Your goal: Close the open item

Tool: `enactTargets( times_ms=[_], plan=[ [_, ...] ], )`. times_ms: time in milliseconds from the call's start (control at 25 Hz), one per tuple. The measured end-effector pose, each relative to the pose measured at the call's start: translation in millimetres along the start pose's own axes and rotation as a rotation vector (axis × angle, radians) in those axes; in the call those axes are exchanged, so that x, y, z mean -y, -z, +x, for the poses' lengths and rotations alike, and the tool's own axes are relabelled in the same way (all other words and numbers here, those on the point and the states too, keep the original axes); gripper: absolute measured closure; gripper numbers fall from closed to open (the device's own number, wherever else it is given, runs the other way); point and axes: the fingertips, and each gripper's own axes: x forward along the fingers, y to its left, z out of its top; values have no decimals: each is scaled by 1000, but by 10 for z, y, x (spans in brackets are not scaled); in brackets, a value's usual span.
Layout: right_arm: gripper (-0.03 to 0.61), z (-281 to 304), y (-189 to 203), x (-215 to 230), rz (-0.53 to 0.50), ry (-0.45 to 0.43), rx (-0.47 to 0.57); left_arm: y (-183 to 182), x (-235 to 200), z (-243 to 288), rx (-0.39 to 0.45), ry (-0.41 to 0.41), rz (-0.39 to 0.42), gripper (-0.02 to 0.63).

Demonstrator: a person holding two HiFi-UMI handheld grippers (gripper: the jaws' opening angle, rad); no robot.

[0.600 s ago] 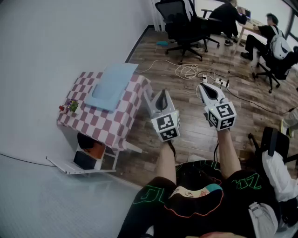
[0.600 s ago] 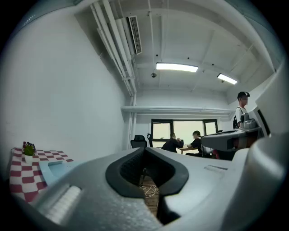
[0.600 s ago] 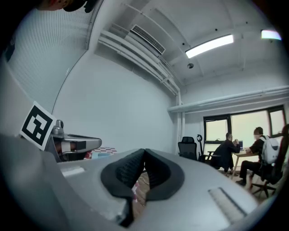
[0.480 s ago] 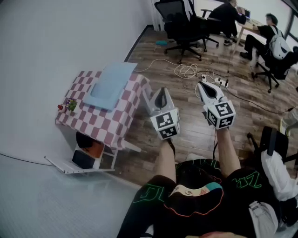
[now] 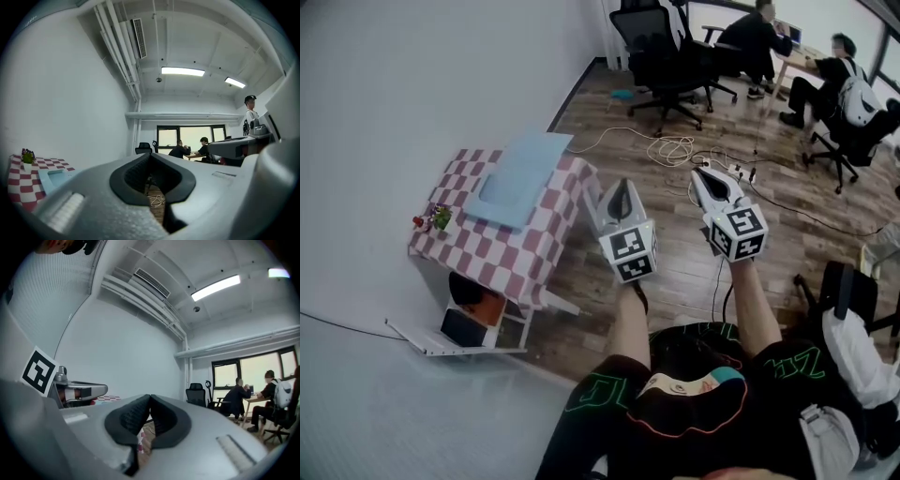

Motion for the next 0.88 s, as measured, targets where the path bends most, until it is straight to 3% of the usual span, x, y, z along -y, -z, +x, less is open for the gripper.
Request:
enactTargets(
  times_ms=[440,600,880],
  plan=[
    [575,-101,42,112,19,25,-7,47,22,-15,-2,-3,5,606],
    [575,-155,76,120,14,31,-11,119,34,-52,-27,-8,51,606],
    [575,-197,268,266,65,74,-23,298,105,13,-64,23,59,606]
  ],
)
